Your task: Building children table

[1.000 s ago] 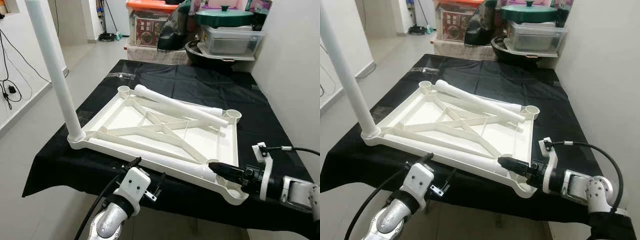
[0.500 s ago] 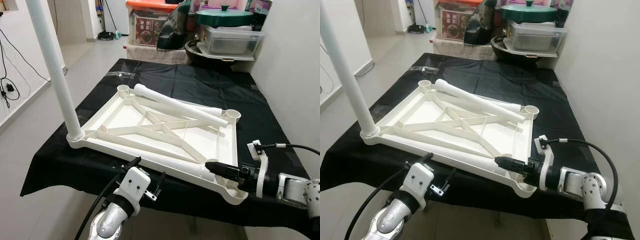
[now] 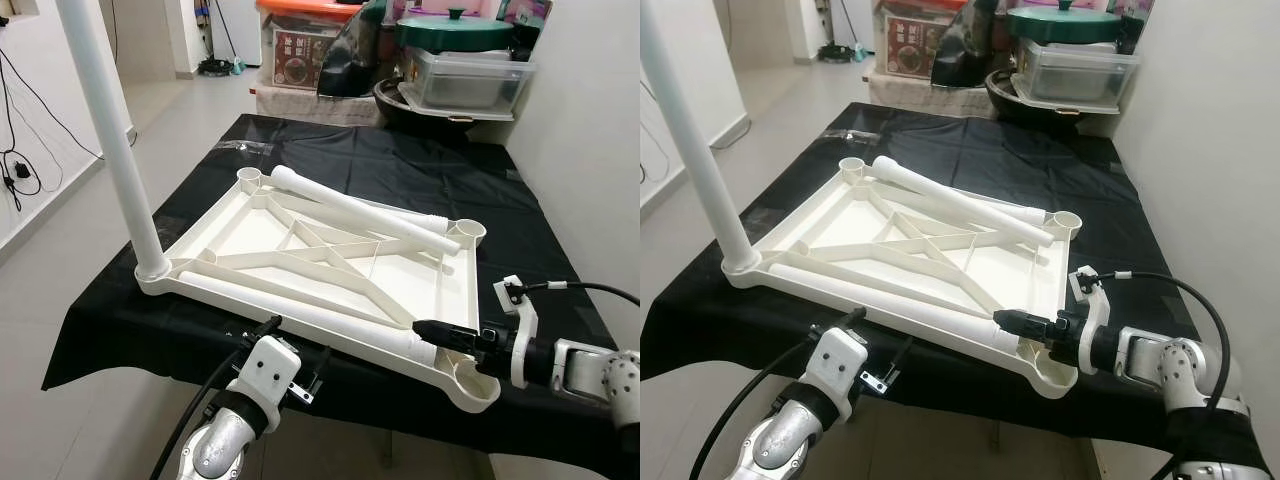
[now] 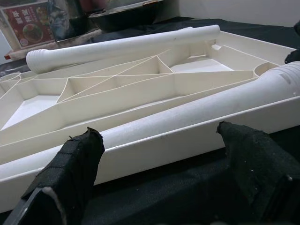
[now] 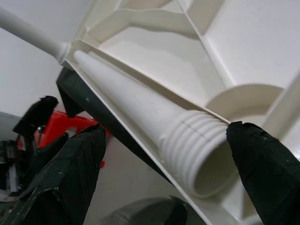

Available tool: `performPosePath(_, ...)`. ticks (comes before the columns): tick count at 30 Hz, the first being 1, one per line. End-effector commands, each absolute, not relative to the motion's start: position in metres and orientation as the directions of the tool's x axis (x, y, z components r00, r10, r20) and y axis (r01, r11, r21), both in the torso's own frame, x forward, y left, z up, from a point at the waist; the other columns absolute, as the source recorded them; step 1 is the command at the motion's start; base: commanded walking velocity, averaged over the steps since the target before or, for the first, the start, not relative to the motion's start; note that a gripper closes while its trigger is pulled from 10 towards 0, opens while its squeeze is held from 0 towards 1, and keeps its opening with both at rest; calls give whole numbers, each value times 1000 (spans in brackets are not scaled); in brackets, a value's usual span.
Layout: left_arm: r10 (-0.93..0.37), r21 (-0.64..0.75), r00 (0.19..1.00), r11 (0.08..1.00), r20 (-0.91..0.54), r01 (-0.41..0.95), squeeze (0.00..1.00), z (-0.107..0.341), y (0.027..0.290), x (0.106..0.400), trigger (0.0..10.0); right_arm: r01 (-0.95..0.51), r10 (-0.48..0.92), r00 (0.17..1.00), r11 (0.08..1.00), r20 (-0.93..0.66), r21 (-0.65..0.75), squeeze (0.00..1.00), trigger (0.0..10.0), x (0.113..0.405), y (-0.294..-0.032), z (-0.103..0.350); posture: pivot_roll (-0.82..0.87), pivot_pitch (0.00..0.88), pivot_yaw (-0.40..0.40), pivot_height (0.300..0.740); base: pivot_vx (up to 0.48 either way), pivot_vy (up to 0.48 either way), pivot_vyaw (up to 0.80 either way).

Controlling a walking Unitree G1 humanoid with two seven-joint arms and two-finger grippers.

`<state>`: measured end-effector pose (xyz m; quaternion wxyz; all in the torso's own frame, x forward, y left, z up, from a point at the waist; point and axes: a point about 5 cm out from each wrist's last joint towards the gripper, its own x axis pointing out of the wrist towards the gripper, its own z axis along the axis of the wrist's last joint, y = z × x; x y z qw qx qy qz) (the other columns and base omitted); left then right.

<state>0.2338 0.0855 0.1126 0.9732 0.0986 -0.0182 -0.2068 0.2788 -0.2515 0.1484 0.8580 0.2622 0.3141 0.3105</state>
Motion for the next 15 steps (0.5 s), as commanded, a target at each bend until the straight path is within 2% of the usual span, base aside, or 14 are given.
performPosePath(1, -409, 199, 913, 894, -4, 401, 0, 114, 84, 230, 10000, -347, 719, 566, 651, -403, 675, 0, 10000, 270, -253, 139, 29, 43, -88, 740, 0, 0, 0)
performPosePath(13, -408, 199, 913, 894, -5, 401, 0, 114, 83, 230, 10000, -387, 745, 590, 598, -310, 702, 0, 10000, 268, -268, 156, 25, 48, -89, 740, 0, 0, 0)
performPosePath(15, -408, 199, 913, 894, -5, 401, 0, 114, 83, 231, 10000, -393, 758, 562, 598, -332, 698, 0, 10000, 265, -264, 152, 26, 52, -89, 740, 0, 0, 0)
